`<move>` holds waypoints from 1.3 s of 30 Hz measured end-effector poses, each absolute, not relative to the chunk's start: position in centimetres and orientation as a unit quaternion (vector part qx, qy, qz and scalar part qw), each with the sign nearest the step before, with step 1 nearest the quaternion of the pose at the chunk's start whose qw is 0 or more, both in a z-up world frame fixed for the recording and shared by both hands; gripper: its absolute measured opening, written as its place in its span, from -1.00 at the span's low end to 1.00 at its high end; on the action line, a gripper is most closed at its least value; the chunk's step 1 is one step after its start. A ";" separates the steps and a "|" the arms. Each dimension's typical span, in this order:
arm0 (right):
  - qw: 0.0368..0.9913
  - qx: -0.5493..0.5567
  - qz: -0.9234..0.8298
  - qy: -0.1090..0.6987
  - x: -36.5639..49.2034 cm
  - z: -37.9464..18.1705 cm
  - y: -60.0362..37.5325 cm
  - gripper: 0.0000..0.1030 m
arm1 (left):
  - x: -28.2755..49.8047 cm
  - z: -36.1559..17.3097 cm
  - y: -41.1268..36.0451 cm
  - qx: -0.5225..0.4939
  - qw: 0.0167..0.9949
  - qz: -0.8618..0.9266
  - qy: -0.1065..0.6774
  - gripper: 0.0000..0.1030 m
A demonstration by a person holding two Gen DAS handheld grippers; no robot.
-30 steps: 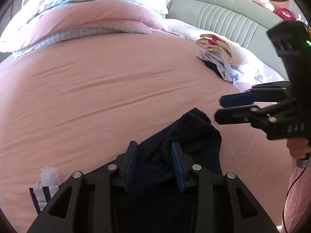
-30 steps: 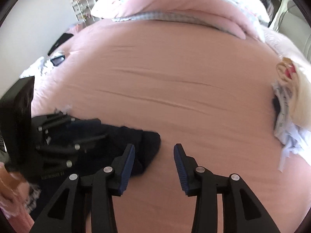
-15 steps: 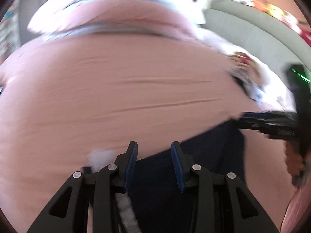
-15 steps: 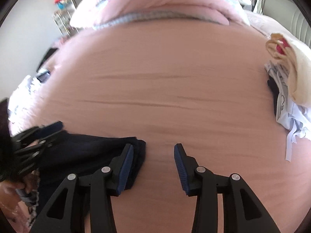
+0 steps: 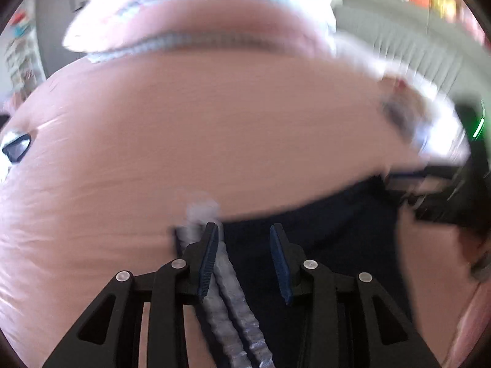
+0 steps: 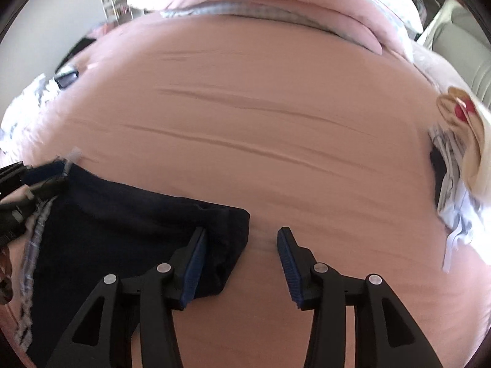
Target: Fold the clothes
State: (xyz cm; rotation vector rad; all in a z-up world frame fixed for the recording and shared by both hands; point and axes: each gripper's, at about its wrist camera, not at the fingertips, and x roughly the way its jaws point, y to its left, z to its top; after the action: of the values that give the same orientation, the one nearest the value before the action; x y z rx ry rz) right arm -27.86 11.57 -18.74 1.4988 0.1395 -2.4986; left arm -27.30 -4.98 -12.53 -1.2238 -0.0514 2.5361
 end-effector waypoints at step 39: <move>0.143 0.503 -0.852 0.021 -30.3 -16.9 12.7 -0.06 | -31.0 -15.0 3.0 -0.442 0.146 0.885 0.009 -0.31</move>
State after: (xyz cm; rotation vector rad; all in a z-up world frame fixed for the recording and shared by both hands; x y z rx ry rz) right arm -30.34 12.69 -16.93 1.4512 0.0613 -2.4563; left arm -31.03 3.02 -14.98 -1.2727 0.0259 2.5473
